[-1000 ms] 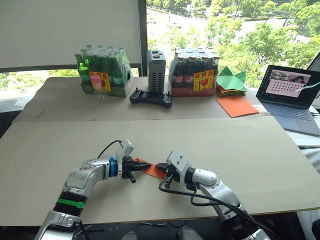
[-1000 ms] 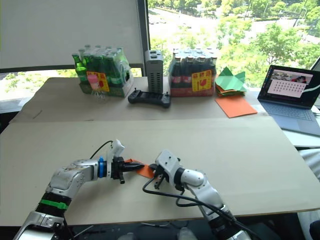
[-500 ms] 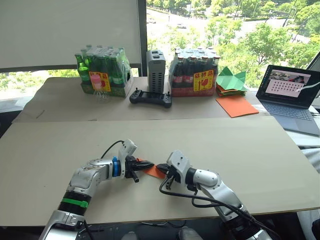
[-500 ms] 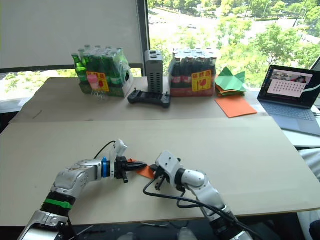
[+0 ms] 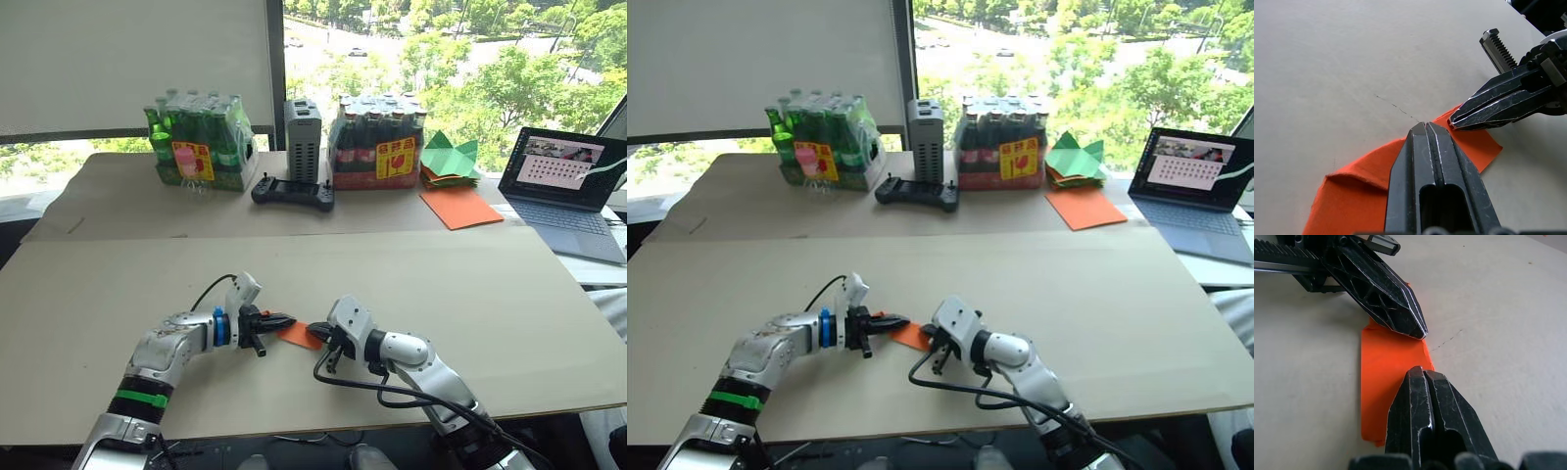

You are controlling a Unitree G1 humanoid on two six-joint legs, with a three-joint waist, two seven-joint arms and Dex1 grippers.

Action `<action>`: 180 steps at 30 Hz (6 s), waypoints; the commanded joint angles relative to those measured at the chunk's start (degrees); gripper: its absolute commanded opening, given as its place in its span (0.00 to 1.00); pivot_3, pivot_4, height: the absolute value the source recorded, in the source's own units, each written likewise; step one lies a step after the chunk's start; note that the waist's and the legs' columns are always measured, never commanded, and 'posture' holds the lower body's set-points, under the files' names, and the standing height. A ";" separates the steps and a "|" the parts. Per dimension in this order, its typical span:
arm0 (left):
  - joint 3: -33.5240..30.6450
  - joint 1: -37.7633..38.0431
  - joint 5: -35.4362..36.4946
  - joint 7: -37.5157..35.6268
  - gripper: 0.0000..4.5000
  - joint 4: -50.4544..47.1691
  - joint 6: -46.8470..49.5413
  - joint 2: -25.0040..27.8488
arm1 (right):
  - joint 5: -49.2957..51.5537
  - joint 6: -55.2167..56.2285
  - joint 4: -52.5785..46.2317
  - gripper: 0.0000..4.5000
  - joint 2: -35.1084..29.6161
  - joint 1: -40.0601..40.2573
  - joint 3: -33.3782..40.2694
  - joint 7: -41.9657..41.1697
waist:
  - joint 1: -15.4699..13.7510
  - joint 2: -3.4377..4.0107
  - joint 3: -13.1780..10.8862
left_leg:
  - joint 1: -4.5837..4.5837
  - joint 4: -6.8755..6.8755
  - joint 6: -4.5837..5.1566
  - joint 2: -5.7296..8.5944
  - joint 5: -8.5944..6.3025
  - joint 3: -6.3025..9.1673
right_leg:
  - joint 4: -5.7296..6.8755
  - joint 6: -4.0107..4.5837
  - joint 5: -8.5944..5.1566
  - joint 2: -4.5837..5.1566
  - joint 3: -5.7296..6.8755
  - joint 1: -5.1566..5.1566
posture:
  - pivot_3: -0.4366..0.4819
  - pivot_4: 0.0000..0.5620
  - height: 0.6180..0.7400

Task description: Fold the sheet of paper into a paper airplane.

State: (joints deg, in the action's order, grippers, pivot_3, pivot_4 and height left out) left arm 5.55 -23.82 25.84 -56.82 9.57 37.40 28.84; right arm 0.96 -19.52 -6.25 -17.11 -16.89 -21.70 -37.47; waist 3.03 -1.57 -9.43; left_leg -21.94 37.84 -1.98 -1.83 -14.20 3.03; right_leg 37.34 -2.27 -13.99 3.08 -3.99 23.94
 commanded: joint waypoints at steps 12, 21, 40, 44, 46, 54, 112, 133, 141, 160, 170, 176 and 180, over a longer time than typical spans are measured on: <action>-4.26 2.56 -2.56 2.36 0.00 5.22 -1.75 4.03 | 0.08 -0.44 -0.62 0.01 -0.54 0.27 0.12 -1.04 | 0.71 0.00 0.00 | 0.25 0.00 0.00 0.00 0.00 0.00 | 0.21 0.02 -0.03 -0.02 -0.03 -0.12 | 0.48 0.27 1.00; -5.12 2.91 -2.14 2.73 0.00 4.24 -1.08 3.87 | 2.27 0.51 -1.23 0.01 0.71 -0.23 1.77 -1.39 | 0.85 0.00 0.00 | 0.32 0.00 0.00 -0.02 0.00 0.00 | 0.21 0.03 -0.04 -0.04 -0.02 -0.18 | 0.48 0.27 1.00; -12.94 -0.04 7.31 2.50 0.00 -6.93 8.01 5.97 | 6.81 5.58 -6.92 0.01 1.91 -6.60 4.68 -4.57 | 0.66 -0.01 -0.02 | -0.23 0.00 0.00 0.00 0.00 0.04 | 0.17 0.03 -0.04 0.02 0.00 0.27 | 0.48 0.27 1.00; -14.58 0.32 10.52 2.52 0.00 -12.28 11.14 7.15 | 5.95 8.61 -6.63 0.01 0.26 -6.31 3.28 -6.51 | 0.57 -0.01 -0.02 | -0.22 0.00 0.00 0.00 0.00 0.04 | 0.16 0.03 -0.04 0.01 0.01 0.26 | 0.48 0.27 1.00; -15.08 0.64 11.61 2.78 0.00 -14.05 12.35 7.67 | 5.57 10.14 -6.21 0.01 -0.30 -6.35 2.77 -7.25 | 0.68 -0.02 -0.03 | -0.21 0.00 0.00 -0.01 0.00 0.04 | 0.16 0.03 -0.04 0.01 0.01 0.27 | 0.48 0.27 1.00; -16.16 3.64 12.15 0.11 0.00 -18.18 10.31 12.88 | 3.17 14.68 -2.31 0.18 -2.35 -7.26 0.94 -10.05 | 0.82 -0.03 -0.03 | -0.19 0.00 0.00 -0.01 0.00 0.03 | 0.16 0.03 -0.04 -0.01 0.00 0.26 | 0.48 0.27 1.00; -20.29 10.60 16.39 2.82 0.00 -24.43 7.64 16.41 | 10.17 8.40 12.69 0.64 3.84 -23.20 2.31 -25.07 | 0.78 -0.01 -0.08 | -0.22 -0.01 0.00 -0.02 0.00 0.03 | 0.20 0.05 -0.04 0.02 0.02 0.31 | 0.48 0.27 1.00; -20.05 11.47 17.01 4.24 0.00 -25.44 7.64 15.85 | 5.56 8.23 25.53 0.64 5.92 -26.26 1.76 -20.67 | 0.97 -0.01 -0.08 | -0.20 0.00 0.00 -0.05 0.00 0.03 | 0.23 0.06 -0.04 -0.01 0.01 0.33 | 0.48 0.27 1.00; -19.65 12.06 18.01 5.16 0.00 -26.27 7.93 15.59 | 3.34 10.96 30.70 0.64 6.24 -30.40 1.77 -19.49 | 0.98 -0.01 -0.08 | -0.20 -0.01 0.00 -0.04 0.00 0.03 | 0.22 0.06 -0.04 -0.01 0.01 0.33 | 0.48 0.27 1.00; -19.02 11.88 18.45 6.14 0.00 -26.48 8.00 14.68 | -1.73 15.89 42.18 0.64 6.43 -39.59 0.70 -22.65 | 0.96 -0.01 -0.08 | -0.21 -0.01 0.00 -0.04 0.00 0.03 | 0.22 0.06 -0.04 0.00 0.02 0.34 | 0.48 0.27 1.00; -19.99 12.79 19.20 6.49 0.00 -27.45 8.55 15.28 | -7.90 20.32 50.06 0.64 6.90 -40.95 -1.11 -21.45 | 1.08 0.00 -0.09 | -0.21 -0.01 0.00 -0.04 0.00 0.03 | 0.23 0.06 -0.04 0.00 0.01 0.35 | 0.48 0.27 1.00; -20.07 12.92 19.39 6.42 0.00 -27.67 8.85 15.68 | -8.86 21.22 51.29 0.64 7.54 -41.28 -0.83 -21.39 | 1.01 0.00 -0.09 | -0.21 -0.01 -0.01 -0.04 0.00 0.03 | 0.23 0.06 -0.04 0.00 0.01 0.35 | 0.48 0.27 1.00; -19.89 12.70 19.29 6.41 0.00 -27.50 8.77 15.65 | -8.77 21.52 51.05 0.64 7.90 -41.03 -0.99 -22.00 | 1.02 0.00 -0.09 | -0.21 -0.01 0.00 -0.04 0.00 0.03 | 0.23 0.06 -0.04 0.00 0.01 0.35 | 0.48 0.27 1.00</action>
State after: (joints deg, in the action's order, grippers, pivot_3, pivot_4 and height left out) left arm -12.69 -10.71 44.25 -50.25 -16.11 46.42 43.61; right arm -7.91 0.58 45.63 -9.66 -56.77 -23.34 -59.04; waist 4.05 -1.57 -9.51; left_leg -22.15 37.83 -1.99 -1.87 -14.20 3.06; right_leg 37.57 -2.21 -14.02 3.08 -3.98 24.28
